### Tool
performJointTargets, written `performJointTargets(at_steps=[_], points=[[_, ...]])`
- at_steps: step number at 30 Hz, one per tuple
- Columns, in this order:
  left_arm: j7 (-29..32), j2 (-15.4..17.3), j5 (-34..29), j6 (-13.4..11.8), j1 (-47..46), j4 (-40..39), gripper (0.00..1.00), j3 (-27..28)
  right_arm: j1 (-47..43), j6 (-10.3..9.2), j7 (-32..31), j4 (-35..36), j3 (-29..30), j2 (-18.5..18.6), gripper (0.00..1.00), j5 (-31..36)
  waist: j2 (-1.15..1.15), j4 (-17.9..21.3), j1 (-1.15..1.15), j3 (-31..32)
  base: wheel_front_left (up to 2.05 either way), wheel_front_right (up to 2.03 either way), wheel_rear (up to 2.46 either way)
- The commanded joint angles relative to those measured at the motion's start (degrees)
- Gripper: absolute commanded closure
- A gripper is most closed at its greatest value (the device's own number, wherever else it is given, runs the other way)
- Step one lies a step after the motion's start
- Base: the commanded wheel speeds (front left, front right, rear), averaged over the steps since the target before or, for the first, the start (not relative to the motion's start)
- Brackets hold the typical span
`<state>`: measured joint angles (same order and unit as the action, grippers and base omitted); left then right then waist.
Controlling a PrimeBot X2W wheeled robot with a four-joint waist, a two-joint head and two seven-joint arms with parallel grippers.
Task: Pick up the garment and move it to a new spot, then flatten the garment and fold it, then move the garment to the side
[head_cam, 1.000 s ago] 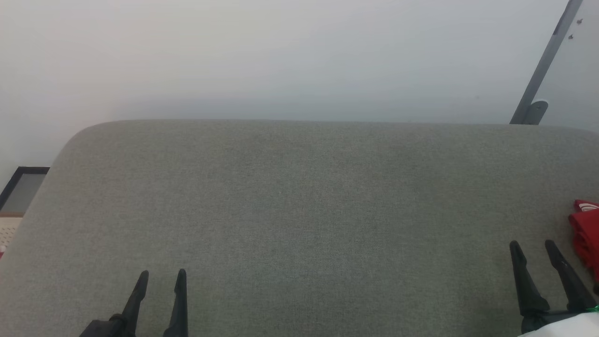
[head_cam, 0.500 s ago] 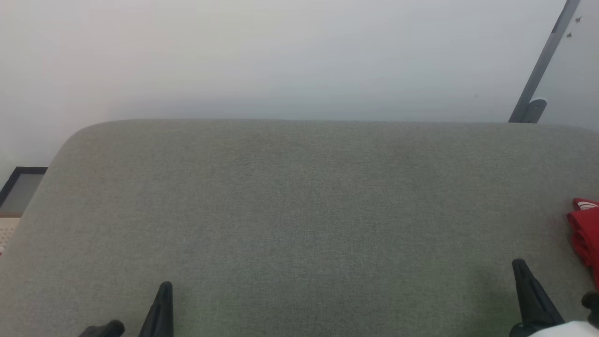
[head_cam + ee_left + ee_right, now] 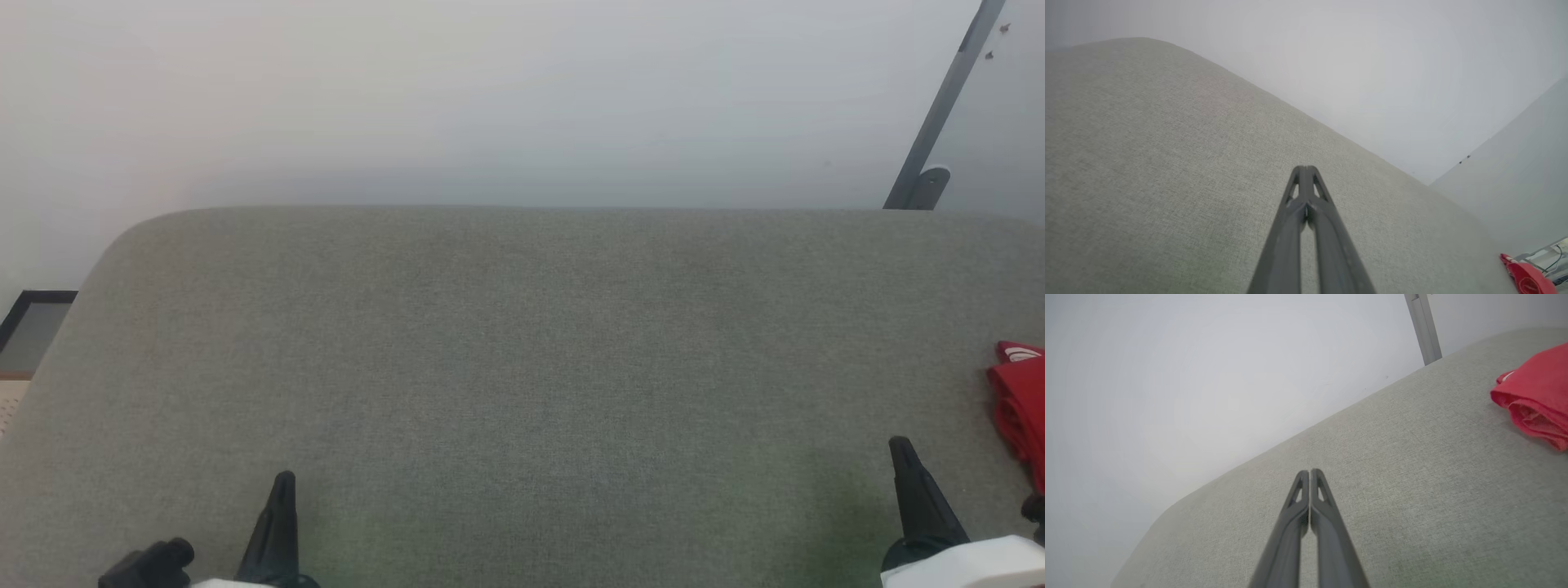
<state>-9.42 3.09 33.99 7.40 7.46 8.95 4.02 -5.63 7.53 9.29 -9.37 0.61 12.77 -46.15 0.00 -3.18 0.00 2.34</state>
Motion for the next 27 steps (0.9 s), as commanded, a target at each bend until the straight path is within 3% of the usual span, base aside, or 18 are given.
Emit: performJointTargets(at_steps=[1,27], points=[[0.6,0.3,2.4,0.0,-1.9,-0.6,1.00,0.3,1.7,-0.01,-0.5,0.6,0.6,0.1,1.00,-1.8,0.00,0.0,0.00,0.0,0.00,0.00,0.00],[5.8,0.4,22.4,0.1,-6.3,1.4,1.00,0.9,5.5,-0.02,-5.9,-1.2,2.4,-3.3,1.00,-17.6,0.00,0.8,0.00,-0.7,0.00,0.00,0.00]])
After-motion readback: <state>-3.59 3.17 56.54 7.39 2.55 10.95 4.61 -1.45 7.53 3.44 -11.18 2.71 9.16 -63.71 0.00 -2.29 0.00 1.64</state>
